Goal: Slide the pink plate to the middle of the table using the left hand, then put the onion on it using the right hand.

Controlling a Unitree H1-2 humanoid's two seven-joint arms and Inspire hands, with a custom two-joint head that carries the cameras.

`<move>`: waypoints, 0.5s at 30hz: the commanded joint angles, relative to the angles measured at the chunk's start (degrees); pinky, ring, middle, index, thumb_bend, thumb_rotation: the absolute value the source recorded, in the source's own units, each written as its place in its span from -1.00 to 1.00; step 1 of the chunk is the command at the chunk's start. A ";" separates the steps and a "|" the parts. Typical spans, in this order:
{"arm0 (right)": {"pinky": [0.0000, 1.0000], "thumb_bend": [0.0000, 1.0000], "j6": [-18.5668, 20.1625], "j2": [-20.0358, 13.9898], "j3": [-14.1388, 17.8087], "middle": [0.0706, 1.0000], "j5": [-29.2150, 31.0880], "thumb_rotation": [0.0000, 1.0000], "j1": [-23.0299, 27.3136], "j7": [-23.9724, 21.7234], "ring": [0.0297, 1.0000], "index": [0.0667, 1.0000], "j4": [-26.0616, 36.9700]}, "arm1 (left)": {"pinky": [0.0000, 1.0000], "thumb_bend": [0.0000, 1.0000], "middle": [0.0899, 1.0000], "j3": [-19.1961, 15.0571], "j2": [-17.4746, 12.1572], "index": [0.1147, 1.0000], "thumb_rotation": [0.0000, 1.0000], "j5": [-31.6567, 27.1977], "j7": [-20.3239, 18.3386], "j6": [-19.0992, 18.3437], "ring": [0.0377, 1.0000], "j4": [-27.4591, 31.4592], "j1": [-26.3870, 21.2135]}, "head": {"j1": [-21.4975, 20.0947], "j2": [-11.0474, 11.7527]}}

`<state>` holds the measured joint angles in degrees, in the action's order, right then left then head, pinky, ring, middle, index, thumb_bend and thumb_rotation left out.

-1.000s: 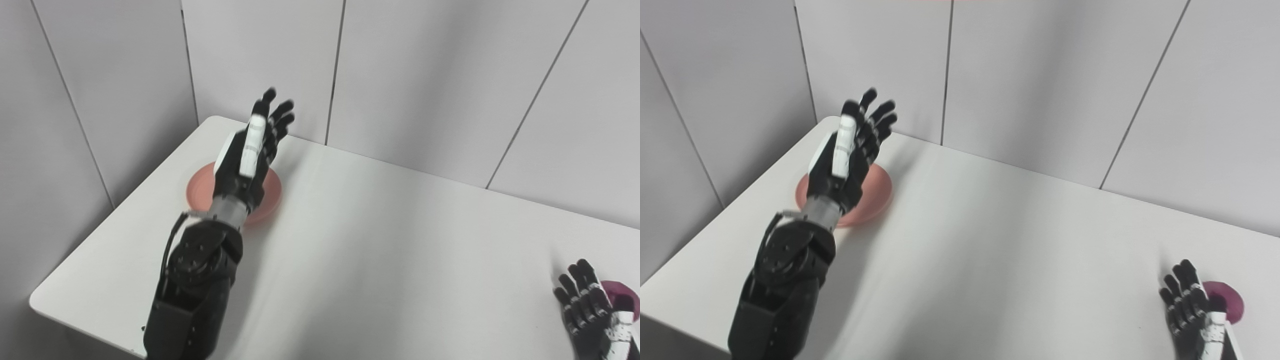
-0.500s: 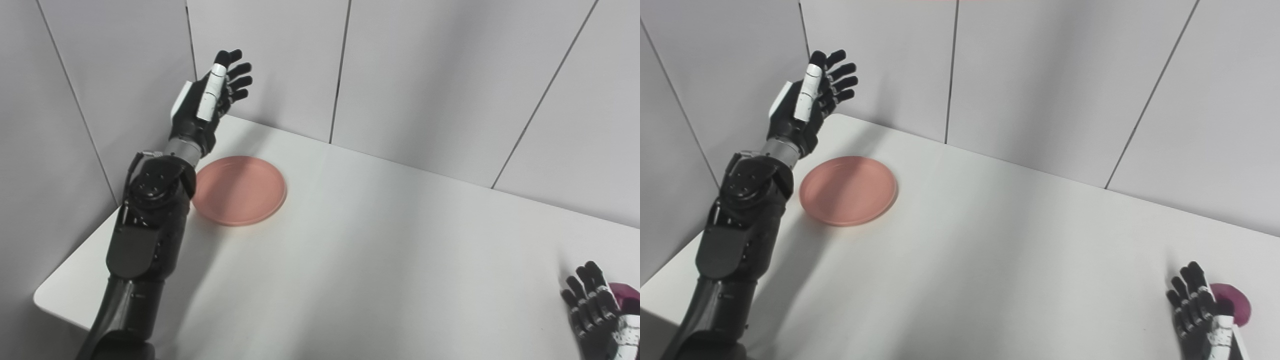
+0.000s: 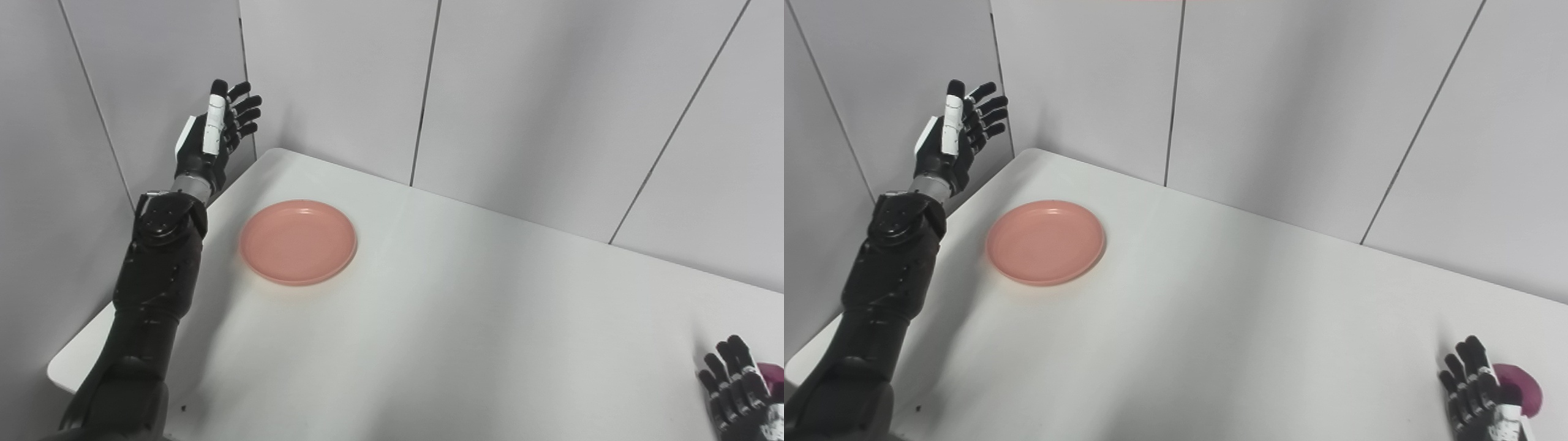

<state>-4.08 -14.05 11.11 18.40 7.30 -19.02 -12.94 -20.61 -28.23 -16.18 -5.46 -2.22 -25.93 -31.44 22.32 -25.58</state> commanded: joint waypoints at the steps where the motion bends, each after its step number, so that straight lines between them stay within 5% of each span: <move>1: 1.00 0.56 -1.52 4.10 -1.18 1.00 0.22 1.00 -6.41 0.33 1.00 1.00 -5.84 | 0.74 0.99 0.64 -0.09 -2.28 0.68 1.00 -0.15 -1.04 3.13 0.71 -1.07 -3.96 | -0.14 -0.06; 15: 1.00 0.59 -1.00 4.44 -1.42 1.00 -0.18 1.00 -7.18 0.94 1.00 1.00 -4.06 | 0.74 0.90 0.65 0.92 -1.82 0.69 1.00 -0.01 -1.15 6.85 0.78 -14.76 -6.04 | -0.68 -0.71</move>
<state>-4.13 -13.80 11.07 17.60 7.03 -18.22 -12.15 -19.91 -28.98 -16.47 -6.06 1.75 -42.19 -34.03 21.71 -26.10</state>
